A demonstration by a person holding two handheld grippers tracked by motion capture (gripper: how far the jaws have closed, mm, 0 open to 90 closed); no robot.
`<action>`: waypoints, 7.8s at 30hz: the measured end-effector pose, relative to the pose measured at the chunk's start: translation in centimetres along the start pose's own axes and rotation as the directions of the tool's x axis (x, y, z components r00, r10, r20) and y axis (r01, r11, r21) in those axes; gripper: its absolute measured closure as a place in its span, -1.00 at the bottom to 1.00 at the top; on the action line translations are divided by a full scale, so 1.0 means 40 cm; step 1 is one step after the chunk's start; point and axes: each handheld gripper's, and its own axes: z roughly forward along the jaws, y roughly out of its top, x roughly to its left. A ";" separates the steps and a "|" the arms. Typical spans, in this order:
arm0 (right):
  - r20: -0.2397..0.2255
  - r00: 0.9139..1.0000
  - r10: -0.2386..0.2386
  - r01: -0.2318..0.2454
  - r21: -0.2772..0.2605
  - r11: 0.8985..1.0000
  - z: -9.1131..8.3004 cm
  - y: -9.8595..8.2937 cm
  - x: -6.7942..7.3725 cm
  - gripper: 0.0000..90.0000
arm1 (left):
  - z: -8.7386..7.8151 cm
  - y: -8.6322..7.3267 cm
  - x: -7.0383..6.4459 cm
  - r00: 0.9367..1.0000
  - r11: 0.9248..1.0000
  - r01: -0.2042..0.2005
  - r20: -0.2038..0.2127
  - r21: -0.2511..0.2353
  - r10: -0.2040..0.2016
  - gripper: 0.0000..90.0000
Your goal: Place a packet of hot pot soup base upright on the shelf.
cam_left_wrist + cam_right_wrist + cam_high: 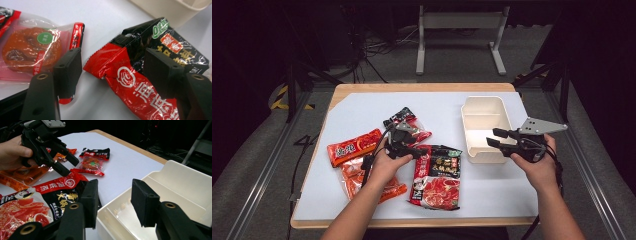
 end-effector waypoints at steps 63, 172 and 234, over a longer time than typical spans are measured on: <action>-0.006 1.000 0.021 -0.020 0.017 1.000 0.025 0.002 0.013 0.11 | 0.006 -0.013 -0.006 0.982 0.988 0.150 0.113 0.025 -0.152 0.91; -0.264 0.963 -0.049 0.044 -0.026 0.999 0.137 0.113 0.153 0.75 | -0.317 0.023 -0.219 0.993 0.844 -0.118 -0.051 -0.523 0.107 0.87; 0.004 0.996 -0.089 0.089 -0.089 0.992 0.058 0.275 -0.197 0.82 | -0.358 -0.037 -0.085 0.982 0.934 -0.095 -0.187 -0.343 0.031 0.08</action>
